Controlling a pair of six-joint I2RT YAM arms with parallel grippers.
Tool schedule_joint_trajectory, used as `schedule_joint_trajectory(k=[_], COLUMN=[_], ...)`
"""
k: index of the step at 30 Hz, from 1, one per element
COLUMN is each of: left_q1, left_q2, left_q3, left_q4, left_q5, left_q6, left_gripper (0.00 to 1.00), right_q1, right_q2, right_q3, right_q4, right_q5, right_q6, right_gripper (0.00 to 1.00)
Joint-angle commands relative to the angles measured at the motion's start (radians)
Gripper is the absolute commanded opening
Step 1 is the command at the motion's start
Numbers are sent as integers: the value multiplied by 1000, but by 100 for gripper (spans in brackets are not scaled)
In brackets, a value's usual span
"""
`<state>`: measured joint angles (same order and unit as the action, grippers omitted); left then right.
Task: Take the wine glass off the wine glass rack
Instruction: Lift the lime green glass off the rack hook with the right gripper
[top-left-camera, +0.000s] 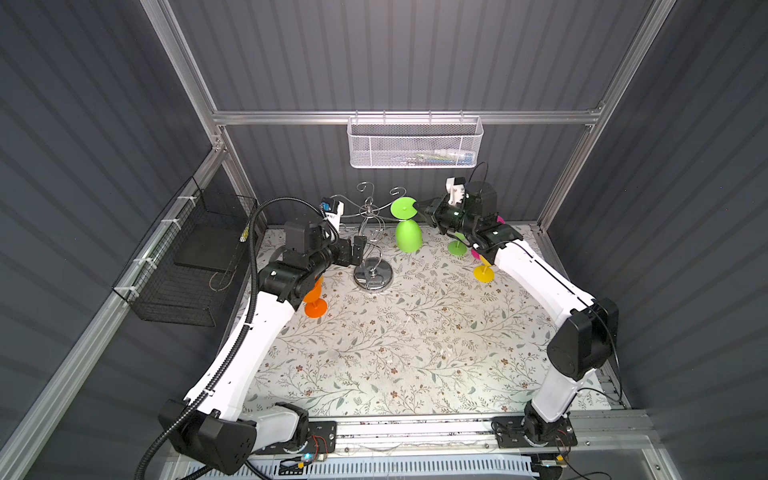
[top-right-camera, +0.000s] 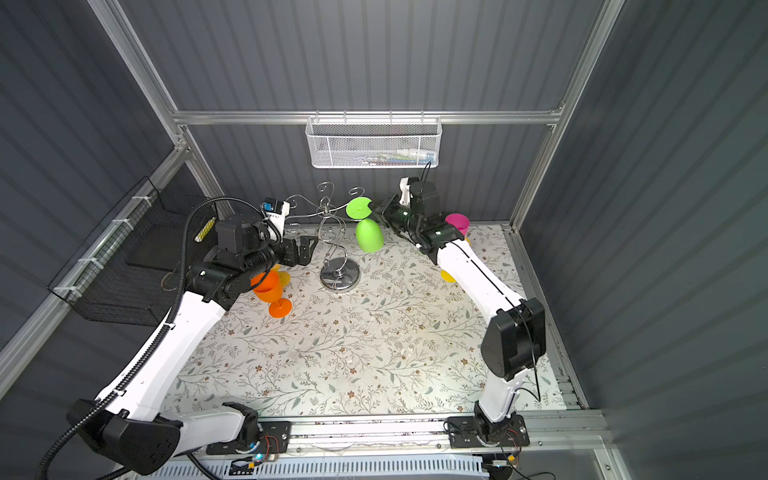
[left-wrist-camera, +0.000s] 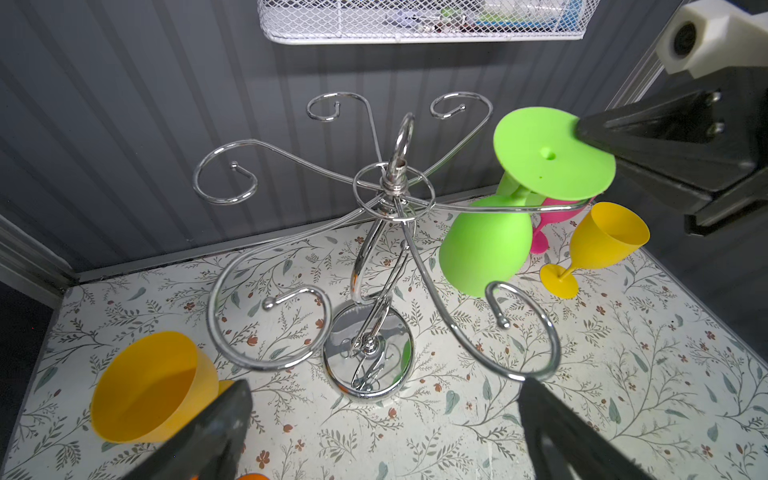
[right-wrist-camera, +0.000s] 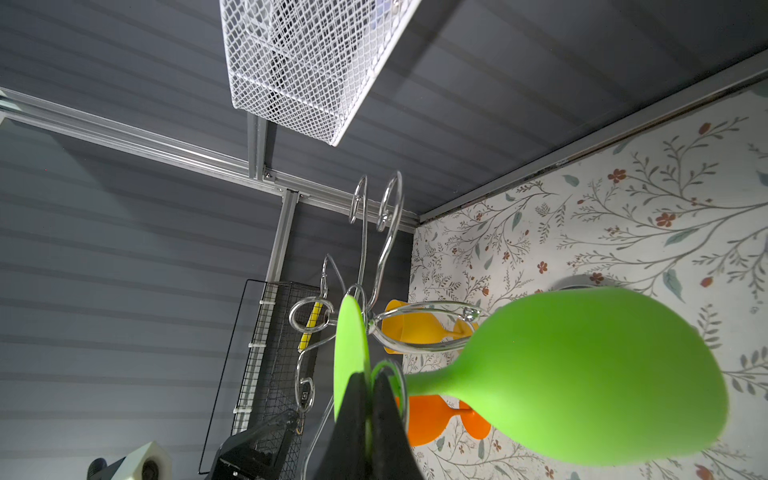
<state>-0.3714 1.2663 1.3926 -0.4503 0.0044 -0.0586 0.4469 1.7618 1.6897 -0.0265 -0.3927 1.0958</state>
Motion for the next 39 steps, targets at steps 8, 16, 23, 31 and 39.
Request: schedule_joint_trajectory(k=[8,16,23,31,39], left_q1=[7,6,7,6,6], left_q2=[-21,-12,-5,-11,-11], left_q3=[-16,-13,-10,-14,-18], left_q4=[25,24,19,19,22], left_q5=[12,9,4,7,16], left_q6=[16,11,8,6,5], left_gripper=[100,100,100,100,100], right_q1=[5,8,29,58,72], right_q2=[-100,-117,-110,-65,-2], right_q3=[-69,-102,-83,-23,66], right_q4=[45,31,16,-5,-30], right_q5=[32,19,13,11,16], right_q6=[-12,-15,-24,-28,-37], right_gripper=[0,0,0,0,0])
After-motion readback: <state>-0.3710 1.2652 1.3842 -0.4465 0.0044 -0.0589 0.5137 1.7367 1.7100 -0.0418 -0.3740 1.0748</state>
